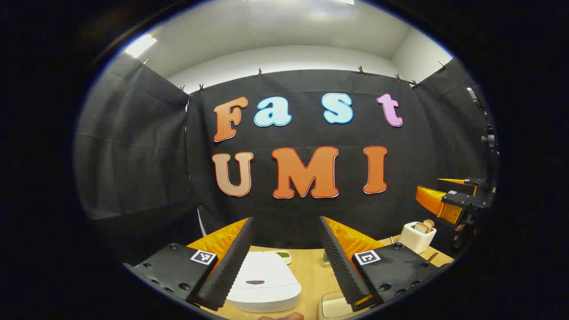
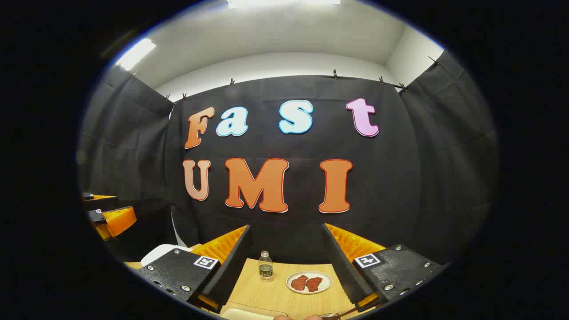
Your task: Close the left gripper, press the button to open the rice cooker; take a wooden spoon from the chopstick holder with the right hand, scoop a spoonful of rice and pour it into the rice cooker, then put the wooden spoon back into the chopstick holder.
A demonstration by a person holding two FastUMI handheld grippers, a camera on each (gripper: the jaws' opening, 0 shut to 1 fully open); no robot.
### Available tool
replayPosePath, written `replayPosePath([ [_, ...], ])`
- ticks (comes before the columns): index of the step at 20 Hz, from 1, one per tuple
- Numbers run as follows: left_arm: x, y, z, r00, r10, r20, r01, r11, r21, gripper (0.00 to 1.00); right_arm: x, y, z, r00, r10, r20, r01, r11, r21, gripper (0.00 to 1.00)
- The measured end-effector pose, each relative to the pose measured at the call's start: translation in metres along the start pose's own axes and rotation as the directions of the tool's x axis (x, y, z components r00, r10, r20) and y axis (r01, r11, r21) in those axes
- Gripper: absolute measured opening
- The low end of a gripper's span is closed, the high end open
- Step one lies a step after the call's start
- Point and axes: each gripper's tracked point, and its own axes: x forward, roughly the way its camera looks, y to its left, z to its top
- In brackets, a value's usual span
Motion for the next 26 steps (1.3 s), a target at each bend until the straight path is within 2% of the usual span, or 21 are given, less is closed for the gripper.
replayPosePath([
  [3,0.0,-0.001,0.002,1.0,0.01,-0.001,-0.01,1.0,0.029,0.96,-0.003,-0.003,-0.001,1.0,-0.005,-0.007,0.005,1.0,0.014,0.95],
  [6,0.0,-0.01,0.011,1.0,-0.014,0.026,0.013,0.999,0.041,0.96,-0.002,-0.009,0.0,1.0,-0.02,-0.008,0.02,1.0,0.014,0.95],
  [12,0.003,-0.017,0.007,0.999,-0.039,0.014,0.039,0.999,0.019,0.96,-0.006,-0.017,0.001,0.999,-0.042,0.0,0.042,0.999,0.001,0.95],
  [13,0.005,-0.017,0.007,0.999,-0.043,0.013,0.043,0.999,0.017,0.96,-0.007,-0.017,0.002,0.999,-0.043,0.001,0.043,0.999,-0.003,0.99],
  [14,0.005,-0.017,0.005,0.999,-0.044,0.01,0.044,0.999,0.012,0.96,-0.008,-0.019,0.003,0.999,-0.046,0.003,0.046,0.999,-0.007,0.95],
  [17,0.009,-0.021,0.002,0.998,-0.056,0.001,0.056,0.998,0.0,0.96,-0.012,-0.02,0.004,0.999,-0.052,0.01,0.052,0.999,-0.014,0.95],
  [19,0.01,-0.021,0.002,0.998,-0.059,0.002,0.059,0.998,-0.004,0.96,-0.011,-0.021,0.006,0.998,-0.056,0.016,0.056,0.998,-0.02,0.95],
  [20,0.01,-0.021,0.002,0.998,-0.06,0.002,0.06,0.998,-0.006,0.96,-0.01,-0.02,0.005,0.998,-0.056,0.016,0.056,0.998,-0.022,0.99],
  [21,0.01,-0.021,0.002,0.998,-0.06,0.002,0.06,0.998,-0.008,0.96,-0.011,-0.021,0.004,0.998,-0.057,0.016,0.058,0.998,-0.024,0.95],
  [26,0.011,-0.02,-0.002,0.999,-0.043,-0.01,0.042,0.999,-0.018,0.96,-0.009,-0.021,0.0,0.999,-0.041,0.0,0.041,0.999,-0.018,0.95],
])
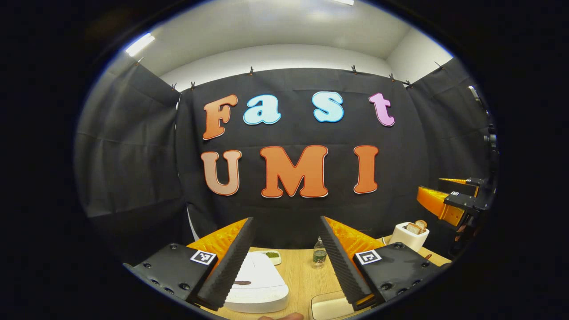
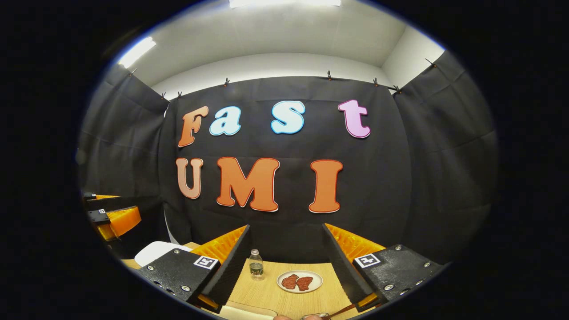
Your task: Close the left gripper, press the button to open the rice cooker; take a wooden spoon from the chopstick holder with the right hand, scoop a spoonful of rice and pour it into the rice cooker, then put the wooden spoon back into the chopstick holder.
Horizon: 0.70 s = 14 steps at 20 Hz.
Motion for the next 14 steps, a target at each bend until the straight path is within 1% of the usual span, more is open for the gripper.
replayPosePath([
  [3,-0.002,0.002,-0.004,1.0,0.019,-0.012,-0.019,1.0,-0.009,0.96,0.002,-0.005,-0.002,1.0,0.007,0.002,-0.007,1.0,-0.002,0.95],
  [6,-0.004,0.011,-0.004,0.997,0.07,-0.01,-0.07,0.998,-0.001,0.99,0.003,-0.013,-0.005,1.0,0.015,-0.002,-0.015,1.0,0.007,0.95],
  [7,-0.005,0.01,-0.005,0.997,0.081,-0.014,-0.081,0.997,0.0,0.98,0.004,-0.014,-0.007,1.0,0.02,-0.004,-0.02,1.0,0.012,0.95],
  [8,-0.007,0.012,-0.006,0.996,0.093,-0.019,-0.093,0.996,0.0,0.99,0.005,-0.015,-0.008,1.0,0.027,-0.006,-0.027,1.0,0.016,0.95],
  [9,-0.007,0.015,-0.008,0.994,0.105,-0.026,-0.105,0.995,-0.002,0.98,0.006,-0.018,-0.008,1.0,0.031,-0.006,-0.031,0.999,0.017,0.99],
  [10,-0.006,0.019,-0.009,0.992,0.118,-0.034,-0.118,0.993,-0.005,0.96,0.007,-0.02,-0.01,0.999,0.037,-0.008,-0.037,0.999,0.016,0.95],
  [13,-0.007,0.037,-0.015,0.984,0.17,-0.062,-0.171,0.985,-0.019,0.98,0.007,-0.03,-0.018,0.999,0.046,-0.016,-0.046,0.999,0.012,0.95],
  [14,-0.005,0.04,-0.015,0.983,0.172,-0.062,-0.174,0.984,-0.024,0.98,0.008,-0.033,-0.021,0.999,0.048,-0.02,-0.048,0.999,0.012,0.96],
])
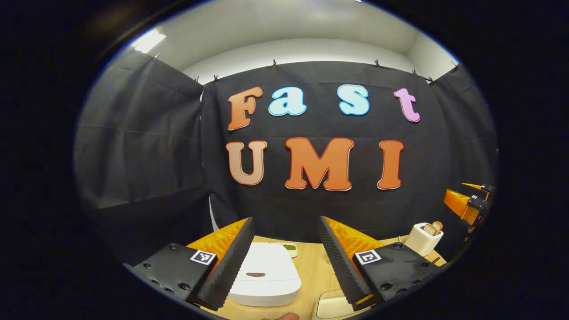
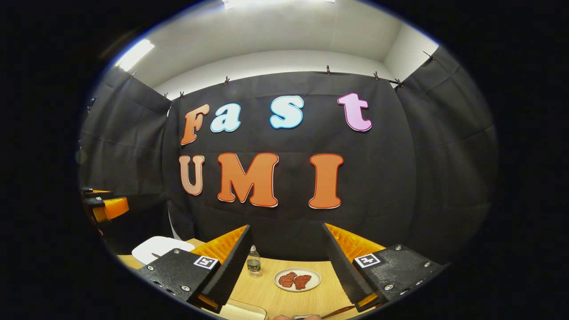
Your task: Close the left gripper, press the button to open the rice cooker; take a wooden spoon from the chopstick holder with the right hand, scoop a spoonful of rice and pour it into the rice cooker, then put the wooden spoon back into the chopstick holder.
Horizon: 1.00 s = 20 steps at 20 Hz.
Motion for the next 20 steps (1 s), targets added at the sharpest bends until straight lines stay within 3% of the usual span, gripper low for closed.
replayPosePath([
  [4,0.006,0.019,-0.006,0.999,0.034,-0.034,-0.034,0.999,0.003,0.98,0.001,-0.014,-0.009,1.0,-0.006,-0.014,0.006,1.0,0.001,0.95],
  [5,0.011,0.023,-0.01,0.998,0.033,-0.054,-0.033,0.999,0.003,0.92,0.001,-0.019,-0.01,1.0,-0.018,-0.017,0.018,1.0,0.001,0.95],
  [9,0.039,0.05,-0.034,0.984,0.033,-0.173,-0.044,0.997,-0.058,0.31,-0.005,-0.033,-0.013,0.993,-0.113,-0.013,0.113,0.994,-0.006,0.96],
  [11,0.053,0.047,-0.057,0.965,-0.048,-0.259,0.022,0.994,-0.105,0.08,-0.009,-0.033,-0.015,0.988,-0.15,-0.018,0.15,0.989,0.01,0.96],
  [16,0.082,0.065,-0.1,0.875,-0.138,-0.464,0.053,0.98,-0.193,0.05,-0.013,-0.032,-0.016,0.977,-0.212,-0.035,0.212,0.977,-0.004,0.96],
  [20,0.098,0.069,-0.146,0.737,-0.216,-0.64,0.017,0.953,-0.302,0.05,-0.02,-0.037,-0.015,0.964,-0.262,-0.035,0.261,0.965,-0.033,0.96],
])
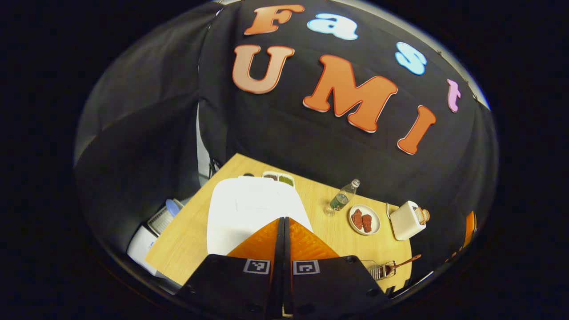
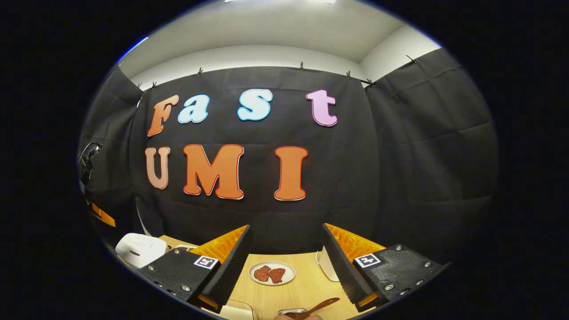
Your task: Close the left gripper, press the button to open the rice cooker; take a wooden spoon from the chopstick holder with the right hand, scoop a spoonful of rice and pour it into the rice cooker, then put the wooden spoon back into the chopstick holder.
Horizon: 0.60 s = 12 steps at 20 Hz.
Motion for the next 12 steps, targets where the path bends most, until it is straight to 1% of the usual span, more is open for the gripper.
replayPosePath([
  [2,0.015,0.015,-0.007,0.996,0.023,-0.083,-0.024,1.0,-0.014,0.05,-0.002,-0.006,0.0,1.0,-0.021,0.0,0.021,1.0,-0.016,0.96],
  [3,0.025,0.017,-0.018,0.991,0.024,-0.131,-0.028,0.999,-0.031,0.05,-0.002,-0.009,-0.001,0.999,-0.032,-0.001,0.032,0.999,-0.025,0.92],
  [4,0.032,0.014,-0.027,0.984,0.01,-0.176,-0.022,0.998,-0.062,0.05,-0.003,-0.012,-0.003,0.999,-0.043,-0.005,0.043,0.999,-0.031,0.96],
  [5,0.038,0.009,-0.037,0.975,-0.02,-0.22,-0.001,0.995,-0.096,0.05,-0.004,-0.013,-0.005,0.999,-0.049,-0.011,0.049,0.998,-0.034,0.96],
  [6,0.043,0.008,-0.048,0.963,-0.03,-0.267,-0.003,0.993,-0.122,0.05,-0.004,-0.015,-0.007,0.998,-0.055,-0.017,0.055,0.998,-0.036,0.96],
  [9,0.066,0.024,-0.07,0.938,-0.02,-0.346,-0.039,0.986,-0.165,0.05,-0.005,-0.017,-0.014,0.997,-0.062,-0.035,0.061,0.997,-0.04,0.96],
  [11,0.074,0.028,-0.077,0.931,-0.023,-0.364,-0.05,0.981,-0.189,0.05,-0.003,-0.018,-0.017,0.997,-0.064,-0.041,0.062,0.997,-0.045,0.95],
  [12,0.077,0.032,-0.079,0.93,-0.013,-0.366,-0.061,0.98,-0.189,0.05,-0.002,-0.016,-0.018,0.997,-0.062,-0.044,0.06,0.997,-0.044,0.95],
])
